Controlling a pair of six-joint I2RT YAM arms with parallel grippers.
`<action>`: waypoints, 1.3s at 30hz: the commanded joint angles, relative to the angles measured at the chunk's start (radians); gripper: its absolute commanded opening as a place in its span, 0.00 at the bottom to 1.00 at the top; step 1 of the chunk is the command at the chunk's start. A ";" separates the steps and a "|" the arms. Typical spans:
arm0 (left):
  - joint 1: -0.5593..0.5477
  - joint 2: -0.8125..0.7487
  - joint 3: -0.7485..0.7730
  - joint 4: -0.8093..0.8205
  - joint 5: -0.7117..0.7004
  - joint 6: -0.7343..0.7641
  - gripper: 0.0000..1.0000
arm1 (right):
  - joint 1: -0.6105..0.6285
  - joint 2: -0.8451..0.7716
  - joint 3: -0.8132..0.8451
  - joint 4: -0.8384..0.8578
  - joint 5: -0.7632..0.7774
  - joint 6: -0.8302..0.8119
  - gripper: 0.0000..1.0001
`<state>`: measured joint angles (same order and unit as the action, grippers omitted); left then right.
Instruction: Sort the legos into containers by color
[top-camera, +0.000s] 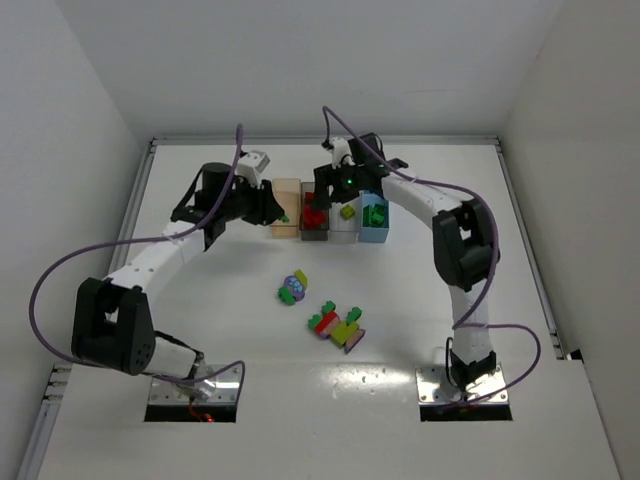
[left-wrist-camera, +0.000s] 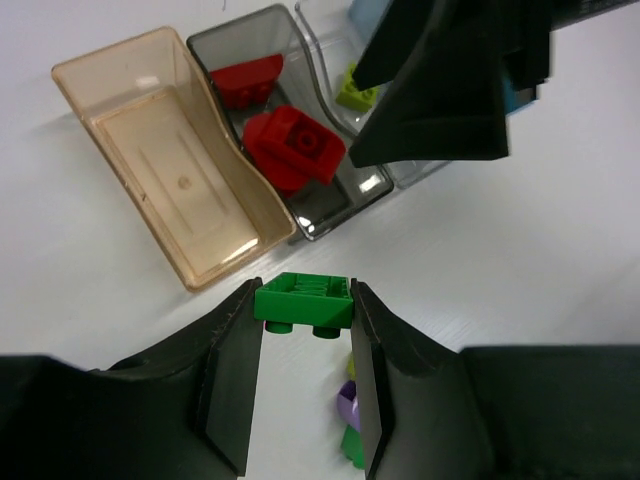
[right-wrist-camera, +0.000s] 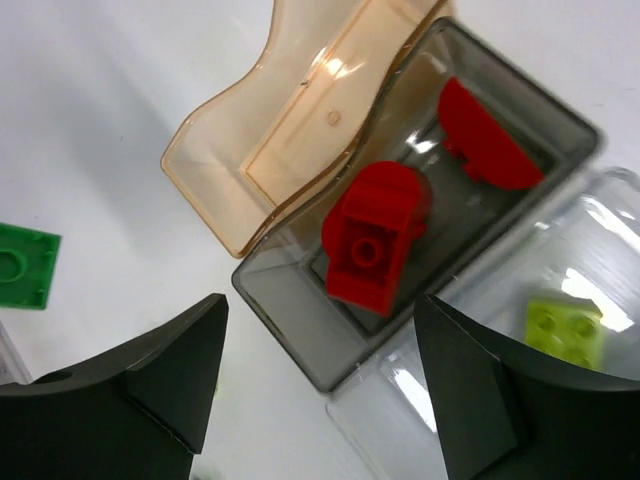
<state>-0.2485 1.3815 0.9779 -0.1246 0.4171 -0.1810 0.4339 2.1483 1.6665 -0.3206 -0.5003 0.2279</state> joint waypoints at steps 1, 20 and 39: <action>-0.018 0.040 0.070 0.092 0.046 -0.038 0.24 | -0.033 -0.186 -0.007 0.051 0.126 -0.015 0.76; -0.291 0.477 0.444 0.195 0.083 -0.091 0.26 | -0.423 -0.729 -0.464 -0.121 0.451 -0.088 0.86; -0.351 0.899 0.916 0.048 0.124 -0.063 0.48 | -0.564 -0.780 -0.488 -0.176 0.327 -0.079 0.86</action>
<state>-0.5873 2.2440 1.8103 -0.0448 0.5247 -0.2630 -0.1215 1.3800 1.1580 -0.5011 -0.1432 0.1501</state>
